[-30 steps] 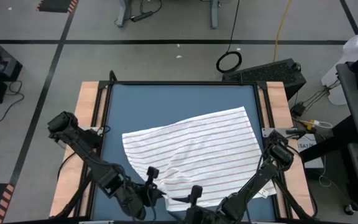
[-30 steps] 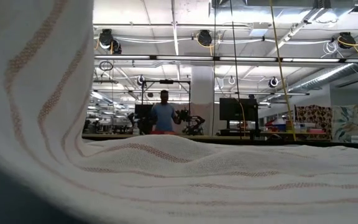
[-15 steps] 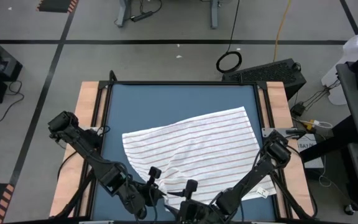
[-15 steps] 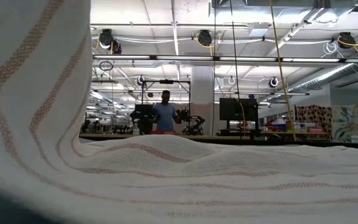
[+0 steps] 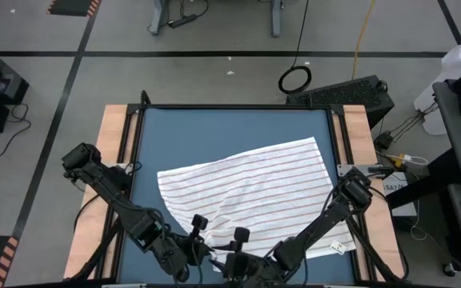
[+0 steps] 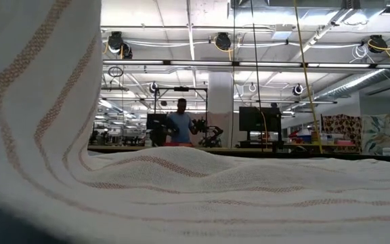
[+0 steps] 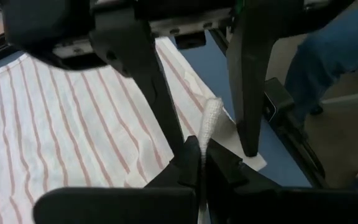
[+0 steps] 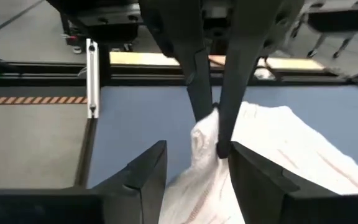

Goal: Roll towel
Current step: Fold the white towel

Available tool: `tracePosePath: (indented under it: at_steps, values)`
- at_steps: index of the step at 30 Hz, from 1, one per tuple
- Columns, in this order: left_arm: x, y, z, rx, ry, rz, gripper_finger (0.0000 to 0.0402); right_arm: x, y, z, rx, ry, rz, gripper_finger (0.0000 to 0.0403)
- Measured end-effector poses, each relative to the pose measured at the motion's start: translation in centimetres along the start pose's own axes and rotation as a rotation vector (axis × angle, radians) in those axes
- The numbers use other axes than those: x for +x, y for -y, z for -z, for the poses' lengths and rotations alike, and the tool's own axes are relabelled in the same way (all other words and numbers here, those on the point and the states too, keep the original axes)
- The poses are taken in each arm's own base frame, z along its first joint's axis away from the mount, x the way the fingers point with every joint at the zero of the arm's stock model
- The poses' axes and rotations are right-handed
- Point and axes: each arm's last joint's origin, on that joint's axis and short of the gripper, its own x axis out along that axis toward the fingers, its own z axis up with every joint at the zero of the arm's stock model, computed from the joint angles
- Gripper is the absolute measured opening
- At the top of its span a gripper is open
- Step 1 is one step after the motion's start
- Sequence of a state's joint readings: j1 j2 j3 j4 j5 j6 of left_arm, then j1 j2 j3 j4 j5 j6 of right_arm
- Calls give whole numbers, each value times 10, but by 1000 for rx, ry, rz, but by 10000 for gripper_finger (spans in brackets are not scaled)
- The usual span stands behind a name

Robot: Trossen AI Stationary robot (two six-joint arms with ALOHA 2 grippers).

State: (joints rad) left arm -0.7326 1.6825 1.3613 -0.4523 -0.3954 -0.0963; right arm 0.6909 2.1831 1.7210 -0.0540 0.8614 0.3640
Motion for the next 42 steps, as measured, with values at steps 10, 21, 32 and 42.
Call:
tracePosePath:
  at_steps: [10,21,32,42]
  values:
    - [0,0,0,0,-2,-1,11,8,2,9,18,2,56,86]
    - [-1,3,1,-48,-5,3,54,-3,-4,19,-12,-49,57,7]
    - [-10,1,30,-74,-241,-221,263,-27,-8,36,-81,-173,82,1]
    - [-22,3,88,-127,-522,-415,281,-39,-5,31,-138,-242,82,1]
